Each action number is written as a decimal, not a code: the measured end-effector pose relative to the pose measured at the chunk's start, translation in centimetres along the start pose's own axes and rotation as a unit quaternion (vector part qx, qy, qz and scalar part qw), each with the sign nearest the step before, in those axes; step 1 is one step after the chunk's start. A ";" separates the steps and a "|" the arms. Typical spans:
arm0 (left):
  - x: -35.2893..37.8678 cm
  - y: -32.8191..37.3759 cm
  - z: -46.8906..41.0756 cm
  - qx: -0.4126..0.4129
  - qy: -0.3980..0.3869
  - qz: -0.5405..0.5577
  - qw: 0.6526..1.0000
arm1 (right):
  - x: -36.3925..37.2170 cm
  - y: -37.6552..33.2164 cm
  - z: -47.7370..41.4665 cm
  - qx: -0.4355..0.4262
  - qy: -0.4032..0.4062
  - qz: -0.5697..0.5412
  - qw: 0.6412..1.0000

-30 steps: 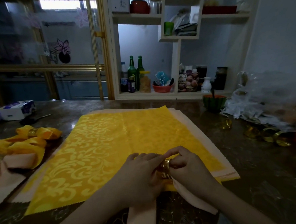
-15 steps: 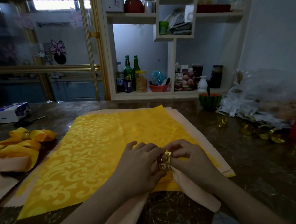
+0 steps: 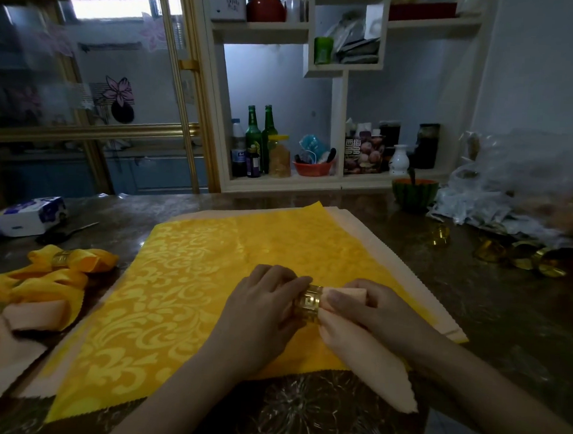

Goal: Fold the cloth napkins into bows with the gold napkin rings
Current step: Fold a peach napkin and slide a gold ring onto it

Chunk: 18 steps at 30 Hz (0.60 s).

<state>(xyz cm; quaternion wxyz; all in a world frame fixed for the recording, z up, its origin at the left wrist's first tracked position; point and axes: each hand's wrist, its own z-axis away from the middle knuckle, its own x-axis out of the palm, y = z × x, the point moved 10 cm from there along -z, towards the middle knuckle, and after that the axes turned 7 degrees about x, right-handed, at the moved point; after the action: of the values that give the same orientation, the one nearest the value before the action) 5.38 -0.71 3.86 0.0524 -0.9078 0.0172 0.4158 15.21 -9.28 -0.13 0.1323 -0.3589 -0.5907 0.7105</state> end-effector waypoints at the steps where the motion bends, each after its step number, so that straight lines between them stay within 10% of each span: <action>1: -0.3 0.1 0.0 -0.007 0.013 0.031 0.999 | 0.1 0.0 0.1 0.008 -0.002 -0.023 1.000; 9: -0.1 -3.6 2.7 -0.366 0.084 0.345 0.860 | -1.2 -0.1 0.9 0.054 0.005 -0.239 0.969; 14: 4.7 -1.6 5.0 -0.528 0.043 0.612 0.588 | -0.6 -0.2 0.7 0.044 -0.005 -0.271 0.961; 18: 5.2 -0.2 3.9 -0.526 0.033 0.681 0.509 | -0.9 -0.6 0.7 0.024 0.001 -0.263 0.965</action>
<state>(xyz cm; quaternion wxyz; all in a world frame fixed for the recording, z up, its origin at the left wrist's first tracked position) 5.88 -0.04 -2.55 -0.7344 -0.4918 0.4096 0.2260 15.24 -10.13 0.78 0.3233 -0.1887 -0.6472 0.6641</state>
